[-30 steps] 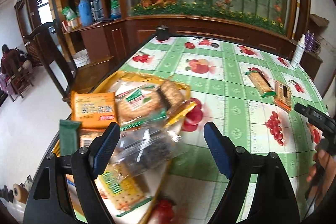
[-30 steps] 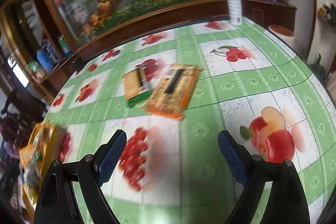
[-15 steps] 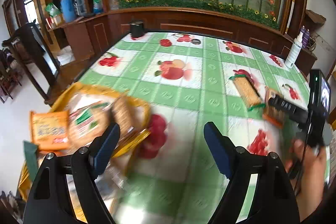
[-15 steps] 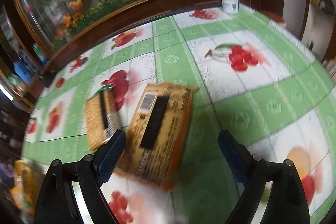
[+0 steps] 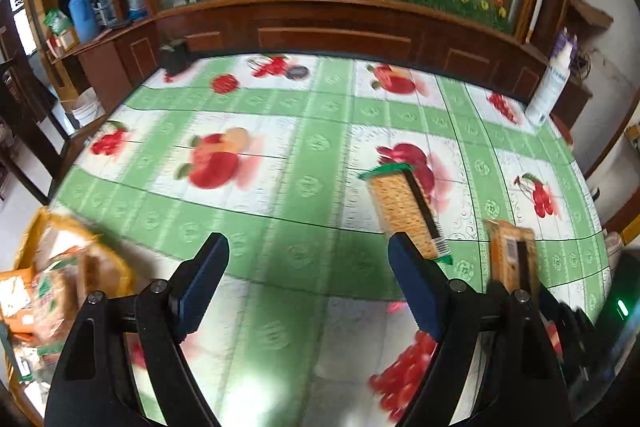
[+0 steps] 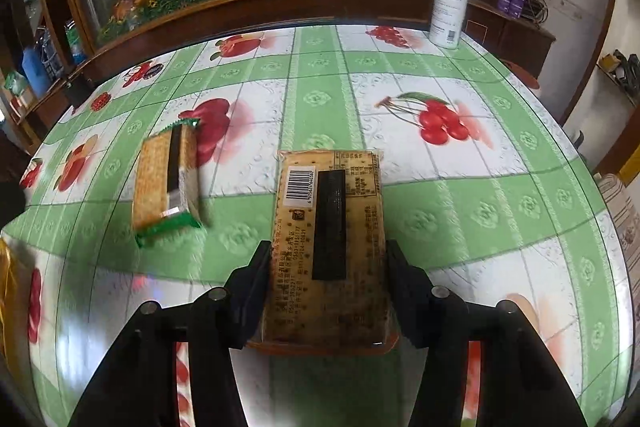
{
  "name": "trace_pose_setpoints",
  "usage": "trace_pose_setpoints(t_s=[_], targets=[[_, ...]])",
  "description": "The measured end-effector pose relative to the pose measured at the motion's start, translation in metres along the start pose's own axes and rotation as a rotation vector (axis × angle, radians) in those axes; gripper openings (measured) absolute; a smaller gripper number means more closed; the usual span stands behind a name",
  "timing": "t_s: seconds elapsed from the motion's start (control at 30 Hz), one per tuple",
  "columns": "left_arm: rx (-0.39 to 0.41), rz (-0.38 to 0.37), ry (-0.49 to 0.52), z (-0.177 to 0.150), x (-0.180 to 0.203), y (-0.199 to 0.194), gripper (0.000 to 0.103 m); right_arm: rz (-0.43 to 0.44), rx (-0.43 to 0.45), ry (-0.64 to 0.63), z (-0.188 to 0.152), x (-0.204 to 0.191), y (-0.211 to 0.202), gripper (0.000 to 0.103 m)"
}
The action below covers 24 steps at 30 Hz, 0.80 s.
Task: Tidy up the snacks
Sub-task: 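Grasp the brown barcode cracker pack with right tool while left grasps green-topped cracker pack, then lift and carry both held cracker packs toward the yellow-rimmed tray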
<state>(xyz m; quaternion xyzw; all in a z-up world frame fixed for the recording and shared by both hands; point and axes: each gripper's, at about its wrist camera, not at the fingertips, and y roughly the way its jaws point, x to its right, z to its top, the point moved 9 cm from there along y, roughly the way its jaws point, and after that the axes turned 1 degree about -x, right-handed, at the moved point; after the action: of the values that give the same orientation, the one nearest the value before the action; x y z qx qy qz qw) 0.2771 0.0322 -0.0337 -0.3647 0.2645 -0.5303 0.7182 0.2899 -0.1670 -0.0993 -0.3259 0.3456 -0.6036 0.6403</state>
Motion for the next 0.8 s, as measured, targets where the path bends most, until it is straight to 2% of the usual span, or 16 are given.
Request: trace_pose_setpoints(t_s=[0.3, 0.5, 0.73, 0.8], targets=[[-0.053, 0.009, -0.053, 0.008, 0.035, 0.036, 0.082, 0.113, 0.040, 0.084, -0.024, 0.034, -0.045, 0.056], [-0.090, 0.035, -0.042, 0.010, 0.051, 0.056, 0.082, 0.169, 0.060, 0.085, -0.035, 0.033, -0.068, 0.056], [-0.156, 0.057, 0.037, -0.001, 0.074, 0.082, 0.083, 0.219, 0.076, 0.087, -0.046, 0.027, -0.085, 0.056], [-0.144, 0.040, 0.017, -0.001, 0.074, 0.083, 0.085, 0.228, 0.076, 0.098, -0.049, 0.030, -0.087, 0.056]])
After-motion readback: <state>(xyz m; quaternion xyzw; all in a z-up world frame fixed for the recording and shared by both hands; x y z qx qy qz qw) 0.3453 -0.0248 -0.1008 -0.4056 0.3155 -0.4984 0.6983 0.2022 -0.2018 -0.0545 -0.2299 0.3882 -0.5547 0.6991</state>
